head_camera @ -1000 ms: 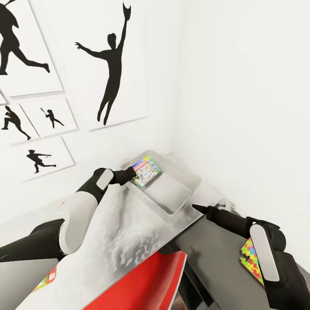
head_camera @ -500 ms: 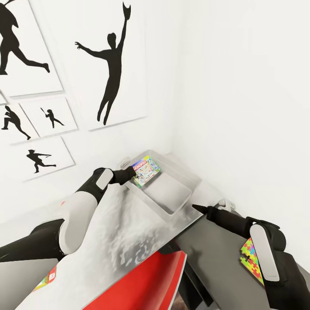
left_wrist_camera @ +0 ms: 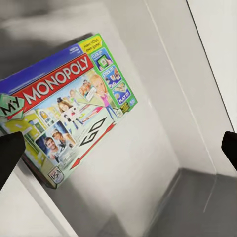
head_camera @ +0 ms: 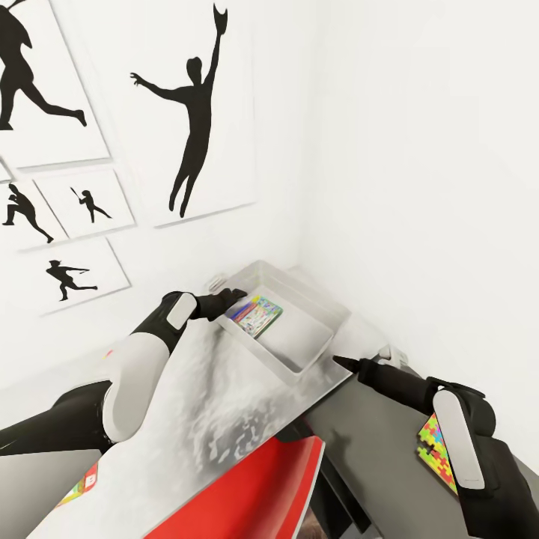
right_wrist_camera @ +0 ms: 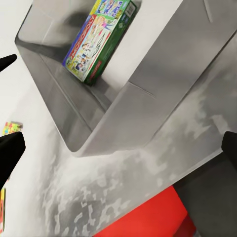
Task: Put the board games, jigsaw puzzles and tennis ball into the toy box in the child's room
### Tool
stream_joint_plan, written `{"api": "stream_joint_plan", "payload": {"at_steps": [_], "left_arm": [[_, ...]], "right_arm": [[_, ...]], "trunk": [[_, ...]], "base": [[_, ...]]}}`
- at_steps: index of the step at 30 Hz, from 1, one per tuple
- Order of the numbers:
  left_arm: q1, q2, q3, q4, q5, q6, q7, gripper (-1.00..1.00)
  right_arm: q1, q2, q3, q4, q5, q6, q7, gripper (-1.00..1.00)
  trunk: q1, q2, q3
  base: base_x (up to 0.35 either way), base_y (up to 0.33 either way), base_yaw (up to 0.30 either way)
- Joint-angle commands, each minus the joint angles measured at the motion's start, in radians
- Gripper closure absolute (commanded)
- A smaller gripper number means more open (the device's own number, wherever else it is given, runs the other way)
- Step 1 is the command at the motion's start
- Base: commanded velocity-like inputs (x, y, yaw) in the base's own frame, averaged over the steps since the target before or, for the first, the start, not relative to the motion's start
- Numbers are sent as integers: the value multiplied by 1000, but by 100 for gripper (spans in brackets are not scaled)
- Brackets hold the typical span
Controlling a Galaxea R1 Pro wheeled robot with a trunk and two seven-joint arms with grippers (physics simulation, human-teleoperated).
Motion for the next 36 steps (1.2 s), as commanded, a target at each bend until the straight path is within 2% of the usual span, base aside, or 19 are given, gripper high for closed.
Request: {"api": "stream_joint_plan", "payload": {"at_steps": [1, 12, 16, 21, 27, 29, 31, 33, 35, 36], "left_arm": [[-1, -1, 8, -1, -2, 6, -2, -100], [-1, 6, 11, -2, 1, 10, -13, -100], [-1, 12, 16, -11, 6, 30, -24, -100], [-1, 20, 22, -85, 9, 155, -83, -100], [1, 47, 35, -256, 11, 356, -180, -100], [3, 71, 35, -300, 17, 403, -205, -100], [7, 112, 35, -331, 44, 434, -251, -100], [9, 135, 35, -339, 65, 442, -282, -100], [22, 196, 33, -348, 106, 447, -355, -100], [30, 214, 33, -349, 113, 447, -376, -100]], "right_arm": [[-1, 0, -1, 0, 9, 4, 10, -100], [-1, 0, -2, 0, 9, 4, 10, -100], [-1, 0, -4, 0, 9, 4, 10, -100], [-1, 2, -4, 0, 9, 4, 10, -100], [-1, 2, -4, 0, 9, 4, 10, -100], [-1, 2, -4, 0, 9, 4, 10, -100], [-1, 2, -4, 0, 9, 4, 10, -100], [-1, 1, -4, 0, 9, 4, 10, -100], [-1, 0, -4, 0, 9, 4, 10, -100], [-1, 0, -4, 0, 9, 4, 10, -100]], "trunk": [[1, -2, -2], [1, -2, -2], [1, -2, 1], [1, -2, 8], [1, -2, 17], [1, -2, 21], [1, -2, 24], [1, -2, 27], [1, -2, 30], [1, -2, 32]], "base": [[0, 0, 0], [0, 0, 0], [0, 0, 0], [0, 0, 0], [0, 0, 0], [0, 0, 0], [0, 0, 0], [0, 0, 0], [0, 0, 0], [0, 0, 0]]}}
